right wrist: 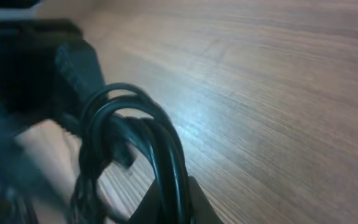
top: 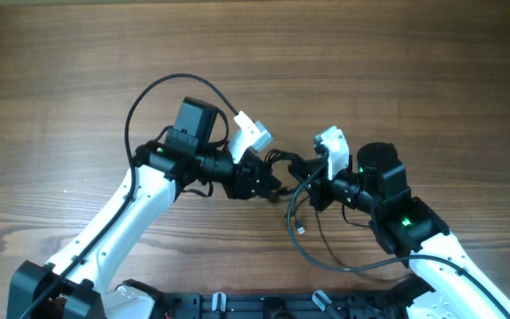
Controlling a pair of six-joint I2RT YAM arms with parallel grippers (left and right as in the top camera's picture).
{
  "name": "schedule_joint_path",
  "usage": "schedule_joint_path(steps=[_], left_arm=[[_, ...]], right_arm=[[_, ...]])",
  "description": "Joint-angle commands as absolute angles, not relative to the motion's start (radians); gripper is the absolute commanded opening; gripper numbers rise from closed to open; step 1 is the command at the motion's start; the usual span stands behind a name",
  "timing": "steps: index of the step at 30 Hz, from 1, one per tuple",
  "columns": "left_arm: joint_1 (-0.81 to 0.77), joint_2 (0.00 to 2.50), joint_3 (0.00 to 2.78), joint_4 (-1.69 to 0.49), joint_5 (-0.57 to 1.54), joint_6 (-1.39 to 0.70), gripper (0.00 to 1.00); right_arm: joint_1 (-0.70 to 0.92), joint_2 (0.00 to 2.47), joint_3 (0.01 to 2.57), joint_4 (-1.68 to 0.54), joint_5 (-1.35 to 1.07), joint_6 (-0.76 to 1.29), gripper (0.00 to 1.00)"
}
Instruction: Untangle cables
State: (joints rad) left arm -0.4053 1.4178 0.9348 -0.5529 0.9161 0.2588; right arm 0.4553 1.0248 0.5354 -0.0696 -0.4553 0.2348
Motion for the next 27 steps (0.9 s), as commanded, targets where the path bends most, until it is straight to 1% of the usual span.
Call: schedule_joint_path(steps=[1, 3, 5, 8, 10, 12, 14, 15, 17, 18, 19, 22, 24, 27], left_arm=[[-0.379, 1.401, 0.937, -0.448, 0.928, 0.040, 1.00], [-0.379, 1.401, 0.937, -0.360, 0.894, -0.179, 1.00], [-0.379, 1.401, 0.937, -0.305, 0.838, -0.410, 1.00], [-0.387, 1.401, 0.937, -0.300, 0.810, -0.664, 1.00], [-0.410, 1.401, 0.936, -0.302, 0.809, -0.682, 1.00], [-0.442, 1.402, 0.936, -0.293, 0.755, -0.694, 1.00], [-0.471, 1.405, 0.936, -0.291, 0.670, -0.838, 1.00], [-0.484, 1.407, 0.936, -0.289, 0.633, -0.933, 0.98], [-0.519, 1.416, 0.936, -0.277, 0.564, -1.085, 0.90], [-0.553, 1.429, 0.936, -0.268, 0.521, -1.184, 0.84], [-0.569, 1.438, 0.936, -0.265, 0.500, -1.237, 0.80], [-0.618, 1.476, 0.936, -0.264, 0.434, -1.457, 0.75], [-0.637, 1.498, 0.936, -0.247, 0.412, -1.577, 0.67], [-0.657, 1.538, 0.936, -0.164, 0.361, -1.657, 0.66]], right_arm=[[0.457, 1.028, 0.542, -0.060, -0.274, 0.525, 0.04], [0.457, 1.028, 0.542, -0.060, -0.159, 0.649, 0.04], [0.457, 1.028, 0.542, -0.061, -0.092, 0.749, 0.04], [0.457, 1.029, 0.542, -0.059, -0.001, 0.885, 0.04], [0.457, 1.029, 0.542, -0.053, 0.017, 0.890, 0.04], [0.457, 1.029, 0.542, -0.062, 0.019, 0.891, 0.04], [0.457, 1.029, 0.542, -0.065, 0.019, 0.890, 0.04], [0.457, 1.029, 0.542, -0.065, 0.017, 0.891, 0.04], [0.457, 1.029, 0.542, -0.064, 0.015, 0.894, 0.05], [0.457, 1.029, 0.542, -0.064, 0.015, 0.894, 0.04], [0.457, 1.029, 0.542, -0.064, 0.014, 0.894, 0.04], [0.457, 1.029, 0.542, -0.064, -0.001, 0.894, 0.04], [0.457, 1.029, 0.542, -0.065, -0.002, 0.894, 0.04], [0.457, 1.029, 0.542, -0.064, -0.029, 0.894, 0.04]])
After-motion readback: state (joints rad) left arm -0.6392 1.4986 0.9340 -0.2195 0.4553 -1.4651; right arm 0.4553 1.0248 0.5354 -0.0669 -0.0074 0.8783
